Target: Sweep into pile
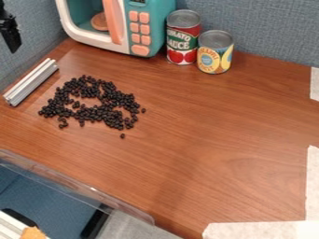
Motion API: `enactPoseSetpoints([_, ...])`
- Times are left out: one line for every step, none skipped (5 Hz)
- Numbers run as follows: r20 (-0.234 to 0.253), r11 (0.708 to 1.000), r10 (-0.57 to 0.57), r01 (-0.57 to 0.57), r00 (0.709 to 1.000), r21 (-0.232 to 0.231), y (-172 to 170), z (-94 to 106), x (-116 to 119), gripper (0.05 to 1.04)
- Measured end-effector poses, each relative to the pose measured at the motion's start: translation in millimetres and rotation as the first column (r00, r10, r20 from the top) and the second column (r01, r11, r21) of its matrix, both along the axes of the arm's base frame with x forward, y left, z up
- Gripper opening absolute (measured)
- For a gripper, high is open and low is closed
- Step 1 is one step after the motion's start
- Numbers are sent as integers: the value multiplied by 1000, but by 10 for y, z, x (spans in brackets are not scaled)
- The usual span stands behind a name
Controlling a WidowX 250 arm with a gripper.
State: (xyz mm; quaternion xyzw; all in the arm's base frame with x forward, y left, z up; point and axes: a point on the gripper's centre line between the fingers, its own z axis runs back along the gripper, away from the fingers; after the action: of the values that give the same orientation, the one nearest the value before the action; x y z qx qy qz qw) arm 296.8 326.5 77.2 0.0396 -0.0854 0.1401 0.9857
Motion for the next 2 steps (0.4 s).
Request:
enactPoseSetpoints([-13, 998, -54, 54, 998, -27, -107, -171, -26, 999])
enactPoseSetpoints([-36, 993, -115, 114, 993, -23, -241, -312, 3, 999])
